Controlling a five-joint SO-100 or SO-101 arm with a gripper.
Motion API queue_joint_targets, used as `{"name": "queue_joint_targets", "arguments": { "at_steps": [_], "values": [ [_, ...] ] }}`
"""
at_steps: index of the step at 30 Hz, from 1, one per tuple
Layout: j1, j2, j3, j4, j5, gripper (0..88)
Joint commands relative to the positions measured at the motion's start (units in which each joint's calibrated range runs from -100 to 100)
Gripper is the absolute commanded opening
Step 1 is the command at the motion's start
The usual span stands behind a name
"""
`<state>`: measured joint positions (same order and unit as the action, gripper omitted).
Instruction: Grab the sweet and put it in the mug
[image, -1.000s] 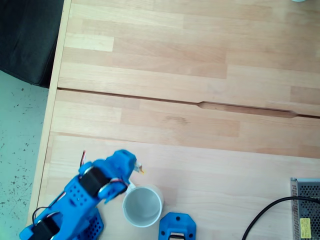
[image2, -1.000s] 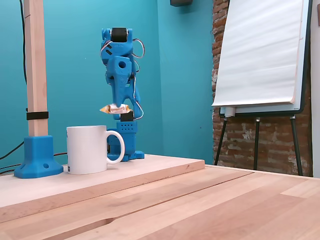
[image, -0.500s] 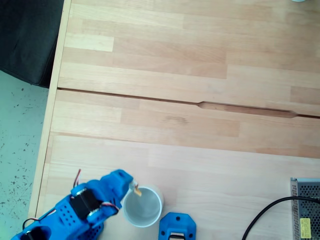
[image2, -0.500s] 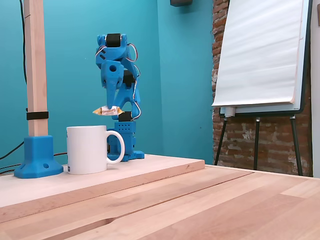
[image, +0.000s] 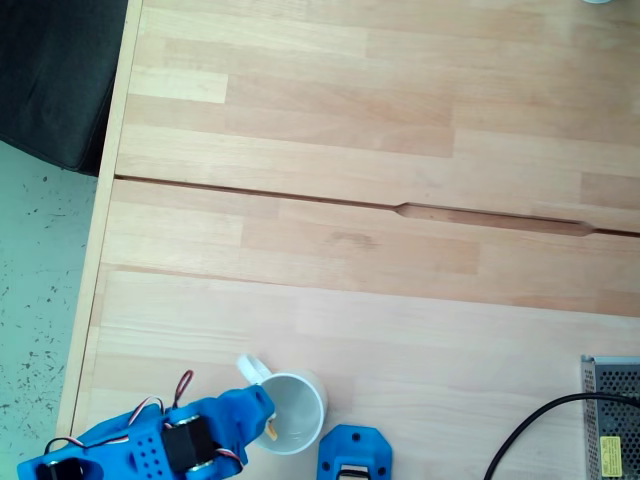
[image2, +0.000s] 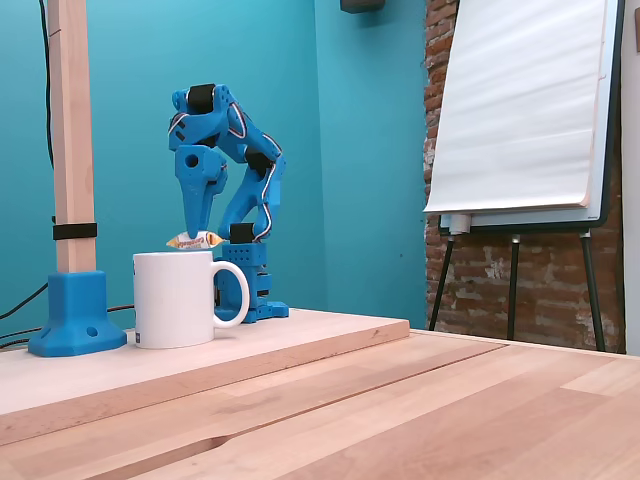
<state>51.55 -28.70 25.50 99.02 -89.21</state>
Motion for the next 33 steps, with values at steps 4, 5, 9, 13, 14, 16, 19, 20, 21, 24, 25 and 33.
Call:
{"name": "queue_joint_targets", "arguments": {
  "at_steps": [4,5,9,13,14,16,19,20,21,24,25,33],
  "values": [
    [2.26,-1.51,1.26,0.65,-0.98,0.0],
    [2.48,-1.33,1.44,0.65,-1.07,0.0],
    [3.50,-1.25,1.35,0.65,-1.03,0.0],
    [3.79,-1.25,1.35,0.65,-1.03,0.0],
    [3.79,-1.25,1.35,0.65,-1.03,0.0],
    [3.79,-1.16,1.44,0.65,-1.03,0.0],
    [3.71,-0.73,1.35,0.57,-1.32,0.0],
    [3.71,-0.30,1.35,0.57,-1.37,0.0],
    [3.64,0.13,1.17,0.57,-1.47,0.0],
    [3.64,0.82,1.08,0.57,-1.51,0.0],
    [3.64,0.82,1.17,0.57,-1.51,0.0],
    [3.64,0.99,1.08,0.57,-0.98,0.0]
  ]
}}
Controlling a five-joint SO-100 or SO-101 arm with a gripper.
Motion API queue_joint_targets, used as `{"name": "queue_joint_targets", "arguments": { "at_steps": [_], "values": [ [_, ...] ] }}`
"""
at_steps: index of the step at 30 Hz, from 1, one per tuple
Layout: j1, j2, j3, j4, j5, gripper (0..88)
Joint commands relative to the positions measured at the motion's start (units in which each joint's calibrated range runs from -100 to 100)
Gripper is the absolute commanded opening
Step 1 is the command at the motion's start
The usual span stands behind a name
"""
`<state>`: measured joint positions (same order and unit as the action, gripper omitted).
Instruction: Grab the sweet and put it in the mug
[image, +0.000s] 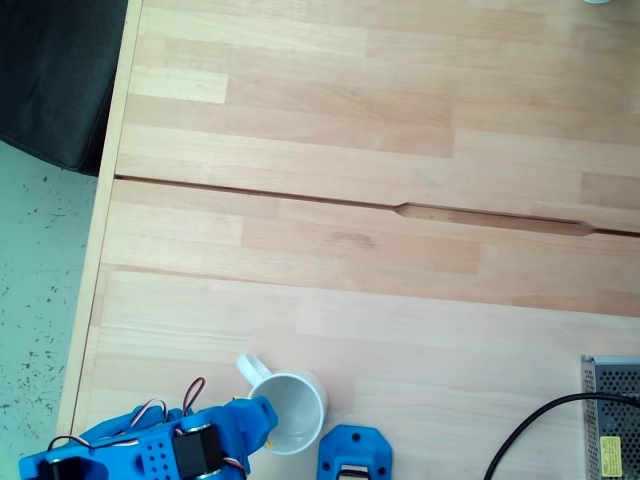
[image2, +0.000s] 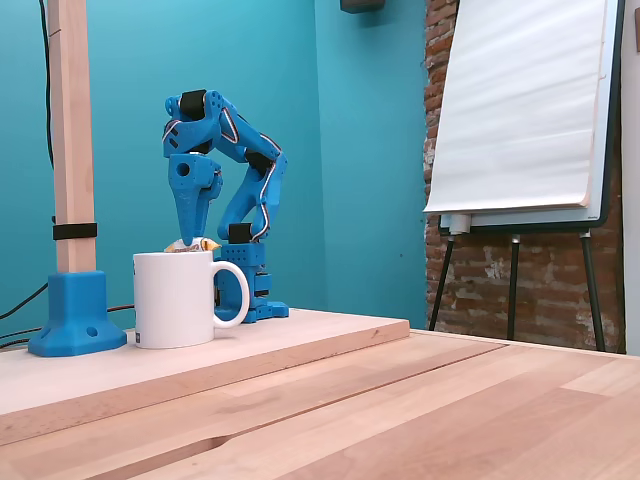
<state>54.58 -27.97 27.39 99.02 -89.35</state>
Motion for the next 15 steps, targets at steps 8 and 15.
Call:
{"name": "queue_joint_targets", "arguments": {
  "at_steps": [8,15],
  "values": [
    [0.54,0.26,-1.87,0.49,-0.78,0.0],
    [0.54,0.78,-6.87,0.57,-0.83,0.0]
  ]
}}
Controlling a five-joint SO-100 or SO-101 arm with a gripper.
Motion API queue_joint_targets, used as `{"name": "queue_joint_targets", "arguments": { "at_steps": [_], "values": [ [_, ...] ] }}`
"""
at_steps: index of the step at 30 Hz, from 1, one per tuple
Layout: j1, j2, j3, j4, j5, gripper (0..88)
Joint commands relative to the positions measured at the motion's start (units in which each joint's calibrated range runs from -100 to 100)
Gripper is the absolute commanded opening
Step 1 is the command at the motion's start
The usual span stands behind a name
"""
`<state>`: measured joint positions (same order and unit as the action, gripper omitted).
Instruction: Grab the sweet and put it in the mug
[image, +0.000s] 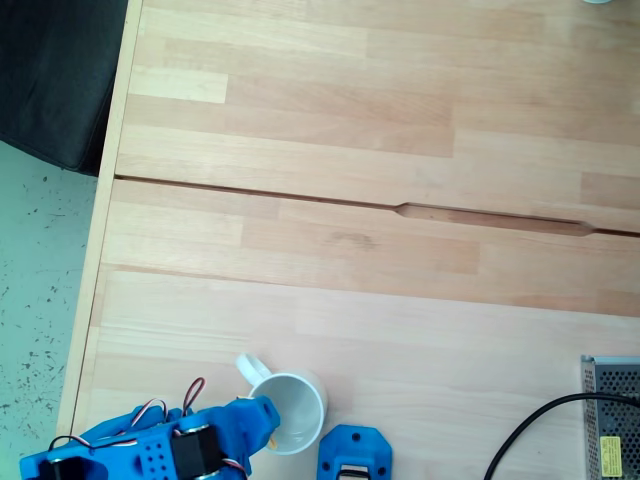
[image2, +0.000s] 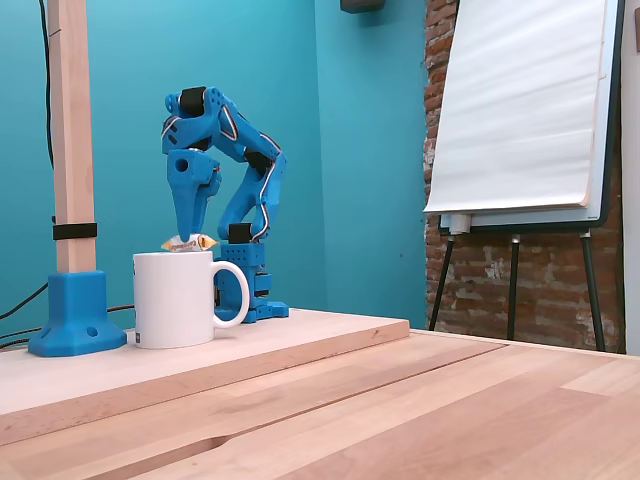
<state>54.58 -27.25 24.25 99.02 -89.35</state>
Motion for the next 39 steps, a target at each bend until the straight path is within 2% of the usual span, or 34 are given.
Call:
{"name": "queue_joint_targets", "arguments": {
  "at_steps": [1,25,35,39],
  "values": [
    [0.54,0.05,-3.64,0.57,-0.83,0.0],
    [0.54,2.55,-4.36,0.57,-0.78,0.0],
    [0.54,2.72,-4.80,0.57,-0.83,23.4],
    [0.54,2.81,-4.53,0.57,-0.83,30.0]
  ]
}}
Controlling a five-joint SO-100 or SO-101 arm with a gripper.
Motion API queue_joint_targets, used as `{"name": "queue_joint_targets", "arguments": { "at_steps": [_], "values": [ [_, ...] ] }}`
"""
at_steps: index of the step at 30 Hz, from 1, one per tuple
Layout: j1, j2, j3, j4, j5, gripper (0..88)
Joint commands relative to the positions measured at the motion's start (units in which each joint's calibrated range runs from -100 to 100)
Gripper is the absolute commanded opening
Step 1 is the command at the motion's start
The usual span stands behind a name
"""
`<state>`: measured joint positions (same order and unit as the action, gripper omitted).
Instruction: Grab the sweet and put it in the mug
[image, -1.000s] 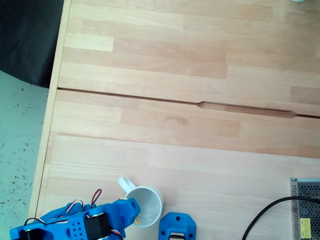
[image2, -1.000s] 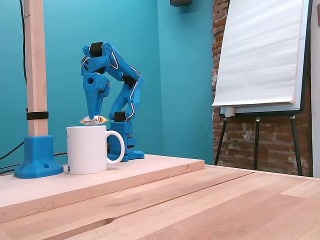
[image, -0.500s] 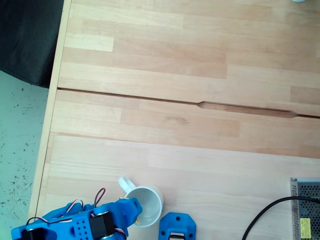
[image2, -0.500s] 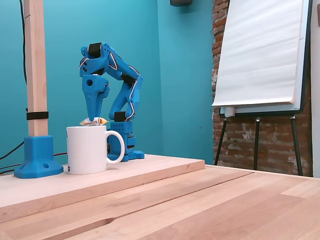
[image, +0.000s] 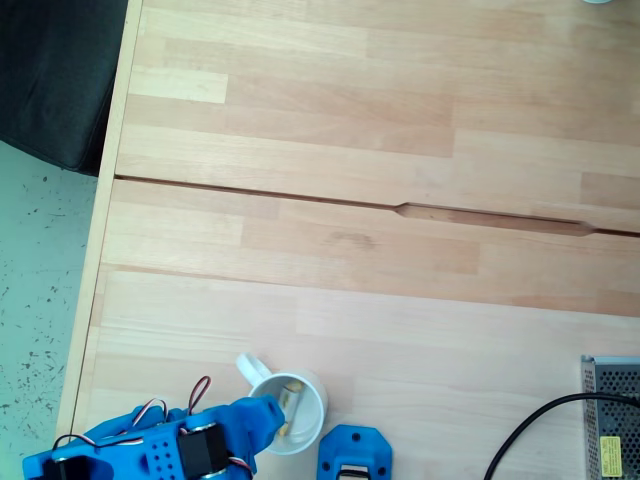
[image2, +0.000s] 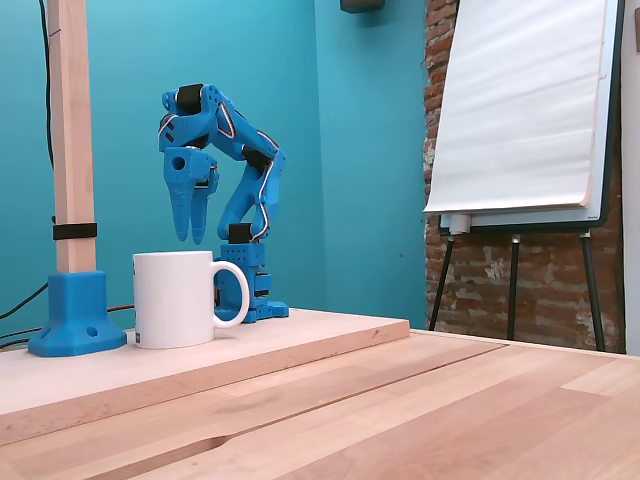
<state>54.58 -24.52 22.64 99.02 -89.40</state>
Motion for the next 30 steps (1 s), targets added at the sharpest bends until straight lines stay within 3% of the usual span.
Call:
{"name": "queue_joint_targets", "arguments": {
  "at_steps": [1,7,14,24,30],
  "values": [
    [0.54,0.08,-2.92,0.57,-0.78,31.1],
    [0.54,-0.09,-2.74,0.57,-0.83,26.3],
    [0.54,-0.26,-3.37,0.57,-1.42,0.0],
    [-5.70,-0.43,-8.01,0.82,-1.12,0.0],
    [-20.16,-0.95,-13.27,0.73,-1.51,0.0]
  ]
}}
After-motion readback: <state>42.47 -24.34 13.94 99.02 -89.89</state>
